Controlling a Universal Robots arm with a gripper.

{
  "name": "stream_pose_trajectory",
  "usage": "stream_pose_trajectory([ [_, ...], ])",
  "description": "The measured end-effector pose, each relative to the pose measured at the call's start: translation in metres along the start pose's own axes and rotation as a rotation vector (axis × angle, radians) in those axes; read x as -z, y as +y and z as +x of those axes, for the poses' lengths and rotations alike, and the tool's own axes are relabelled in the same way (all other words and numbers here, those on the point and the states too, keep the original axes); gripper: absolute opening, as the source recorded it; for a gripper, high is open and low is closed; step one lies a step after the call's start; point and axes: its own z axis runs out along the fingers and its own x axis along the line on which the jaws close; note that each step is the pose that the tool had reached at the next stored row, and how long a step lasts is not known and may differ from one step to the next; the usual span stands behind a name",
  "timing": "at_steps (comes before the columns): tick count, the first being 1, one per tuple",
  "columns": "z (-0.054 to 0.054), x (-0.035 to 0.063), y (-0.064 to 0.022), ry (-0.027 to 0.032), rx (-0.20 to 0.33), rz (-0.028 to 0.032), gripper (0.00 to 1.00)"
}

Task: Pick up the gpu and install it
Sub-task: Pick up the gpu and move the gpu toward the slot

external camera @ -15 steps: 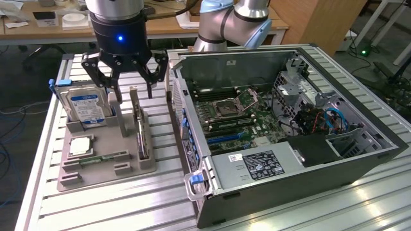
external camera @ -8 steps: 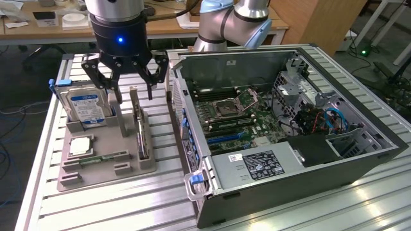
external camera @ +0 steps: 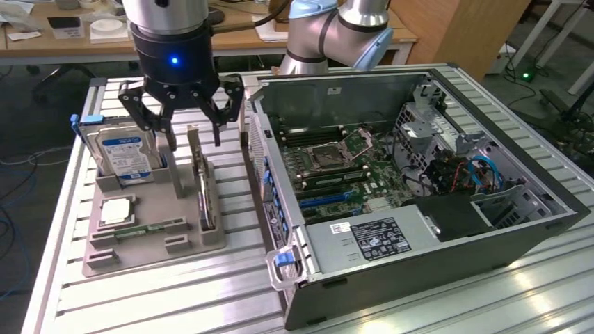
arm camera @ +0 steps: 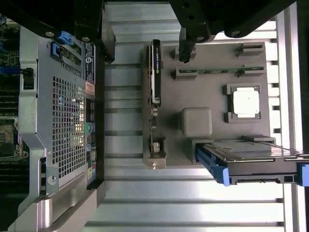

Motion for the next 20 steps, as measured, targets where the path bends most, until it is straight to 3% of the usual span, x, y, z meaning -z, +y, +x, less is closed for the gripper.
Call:
stream_pose_trajectory([
  [20,0.0,-0.0125,-0.0016,-0.0001,0.0,-0.0001,0.65],
])
